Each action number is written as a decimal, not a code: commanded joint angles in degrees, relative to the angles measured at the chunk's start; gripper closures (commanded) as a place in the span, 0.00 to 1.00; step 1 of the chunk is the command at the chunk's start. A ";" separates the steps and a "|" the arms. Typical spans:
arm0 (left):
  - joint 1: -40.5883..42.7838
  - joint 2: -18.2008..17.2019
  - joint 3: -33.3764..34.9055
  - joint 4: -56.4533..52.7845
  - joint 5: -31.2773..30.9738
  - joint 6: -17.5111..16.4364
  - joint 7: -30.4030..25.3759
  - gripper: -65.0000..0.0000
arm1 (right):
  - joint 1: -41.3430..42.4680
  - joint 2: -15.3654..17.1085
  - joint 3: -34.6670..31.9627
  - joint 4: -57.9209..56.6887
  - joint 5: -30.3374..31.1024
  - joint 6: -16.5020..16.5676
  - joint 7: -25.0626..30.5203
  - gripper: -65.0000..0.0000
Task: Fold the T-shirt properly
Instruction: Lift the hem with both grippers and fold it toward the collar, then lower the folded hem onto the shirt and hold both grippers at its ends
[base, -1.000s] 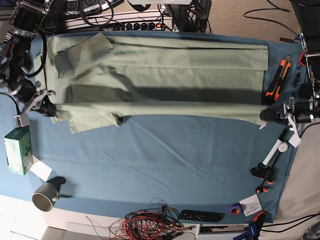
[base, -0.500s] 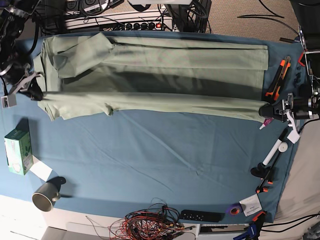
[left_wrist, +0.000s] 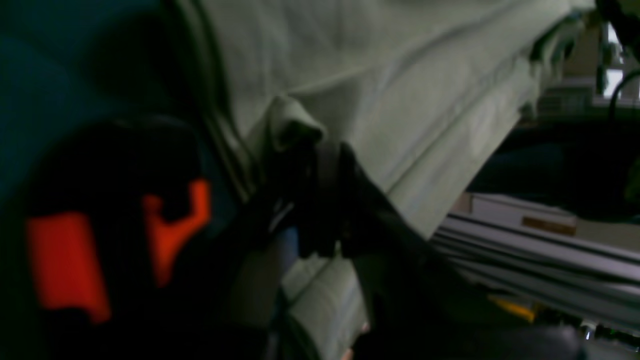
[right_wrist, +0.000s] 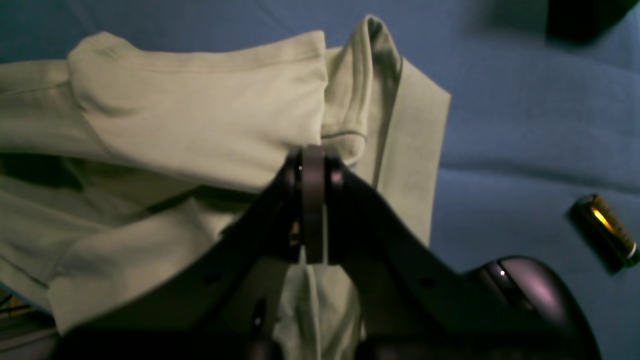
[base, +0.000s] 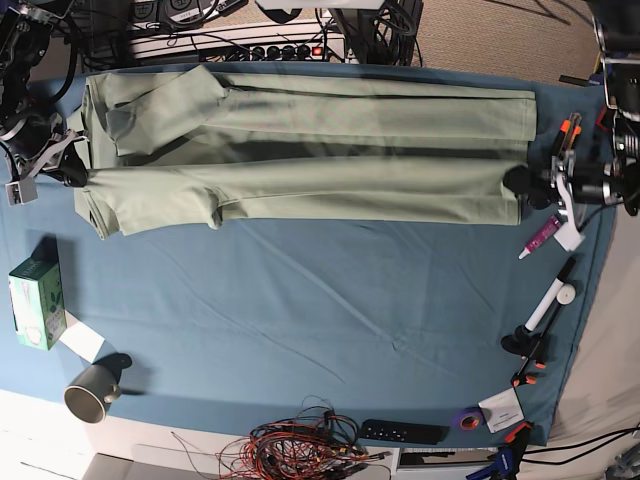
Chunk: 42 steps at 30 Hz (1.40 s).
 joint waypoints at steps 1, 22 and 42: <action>-0.24 -1.31 -0.37 1.68 -1.36 -0.28 -0.01 1.00 | -0.24 1.53 0.85 0.90 0.46 -0.12 1.18 1.00; 5.97 -0.61 -14.97 3.67 -1.36 -0.28 -0.01 1.00 | -3.41 1.53 0.85 0.90 -0.87 -0.12 0.70 1.00; 7.56 0.02 -14.97 3.67 -1.36 -0.28 -0.01 1.00 | -3.39 1.53 0.85 0.90 -2.12 -0.12 0.61 1.00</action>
